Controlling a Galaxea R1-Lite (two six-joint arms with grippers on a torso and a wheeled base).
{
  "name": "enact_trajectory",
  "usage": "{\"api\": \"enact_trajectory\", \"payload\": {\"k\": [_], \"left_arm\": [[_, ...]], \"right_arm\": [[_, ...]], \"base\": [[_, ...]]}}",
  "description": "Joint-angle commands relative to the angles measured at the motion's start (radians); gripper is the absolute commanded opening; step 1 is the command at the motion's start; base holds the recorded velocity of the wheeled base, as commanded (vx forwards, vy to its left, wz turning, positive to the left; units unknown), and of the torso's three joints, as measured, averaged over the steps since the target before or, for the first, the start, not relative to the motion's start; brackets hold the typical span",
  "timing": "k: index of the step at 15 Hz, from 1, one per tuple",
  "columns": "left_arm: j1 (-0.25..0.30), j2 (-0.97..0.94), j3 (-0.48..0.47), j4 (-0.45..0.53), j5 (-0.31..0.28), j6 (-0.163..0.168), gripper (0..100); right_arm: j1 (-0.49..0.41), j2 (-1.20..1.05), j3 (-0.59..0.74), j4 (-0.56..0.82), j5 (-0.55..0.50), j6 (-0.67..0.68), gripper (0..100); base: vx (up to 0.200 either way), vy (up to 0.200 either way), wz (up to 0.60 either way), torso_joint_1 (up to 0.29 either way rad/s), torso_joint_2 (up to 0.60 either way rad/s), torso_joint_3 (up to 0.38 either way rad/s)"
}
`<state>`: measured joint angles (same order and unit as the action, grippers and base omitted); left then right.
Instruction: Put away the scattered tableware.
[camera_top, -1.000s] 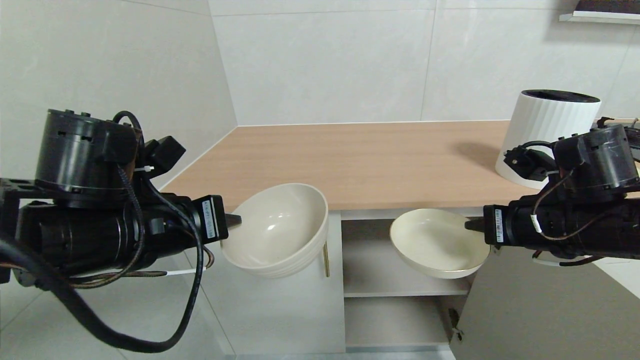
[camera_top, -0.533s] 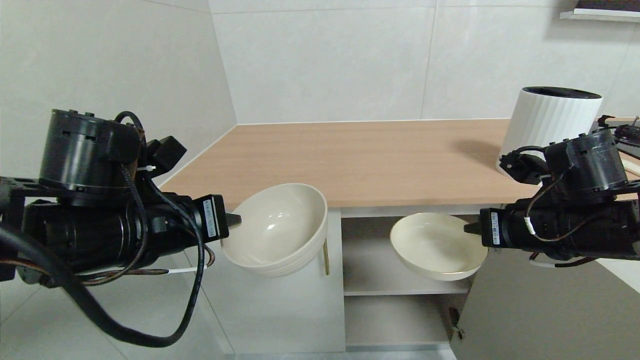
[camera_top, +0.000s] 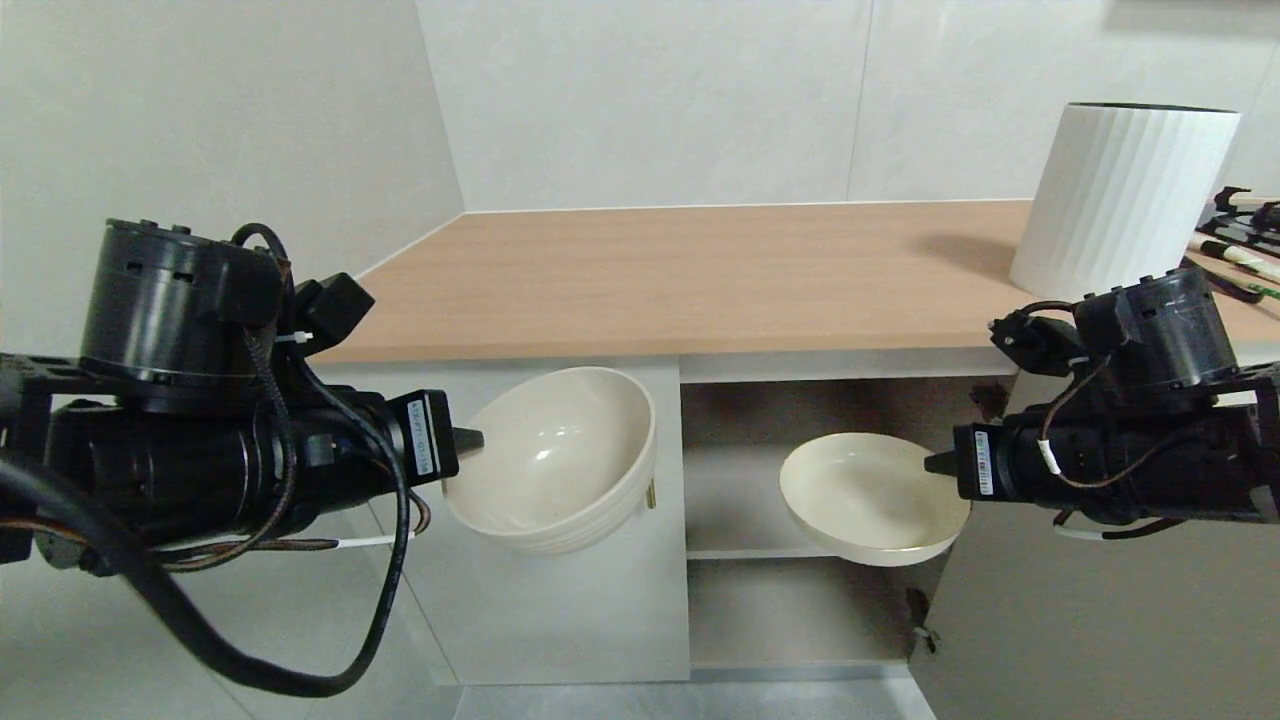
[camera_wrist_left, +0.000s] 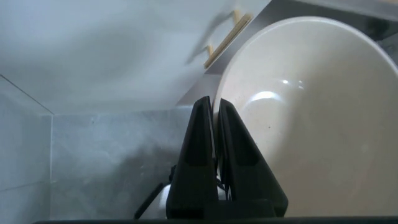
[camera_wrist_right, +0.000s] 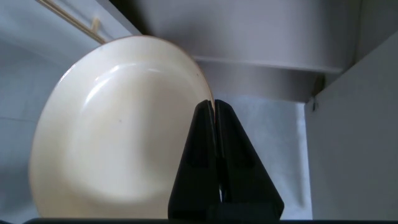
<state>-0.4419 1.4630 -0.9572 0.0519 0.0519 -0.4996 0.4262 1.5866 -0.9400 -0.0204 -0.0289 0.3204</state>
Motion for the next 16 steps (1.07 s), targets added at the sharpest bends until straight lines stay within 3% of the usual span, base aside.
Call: {"api": "enact_trajectory", "payload": {"k": [1,6,11,16], "left_arm": [[0.0,0.004,0.0,0.0,0.0,-0.001,0],[0.0,0.004,0.002,0.0,0.0,-0.001,0],[0.0,0.004,0.0,0.0,0.0,-0.001,0],[-0.001,0.013,0.002,0.0,0.0,-0.001,0]], "right_arm": [[0.0,0.009,0.0,-0.001,0.0,0.0,0],[0.0,0.023,0.0,-0.001,0.0,0.0,0],[0.0,0.062,-0.002,-0.013,0.0,0.0,0],[0.017,0.247,-0.003,-0.096,-0.008,0.002,0]], "base": [[0.0,0.0,0.0,-0.134,0.45,0.31],[0.0,0.0,0.0,-0.098,0.36,0.252],[0.0,0.0,0.0,-0.006,0.02,0.007],[0.0,0.0,0.0,0.0,0.0,0.0]]}}
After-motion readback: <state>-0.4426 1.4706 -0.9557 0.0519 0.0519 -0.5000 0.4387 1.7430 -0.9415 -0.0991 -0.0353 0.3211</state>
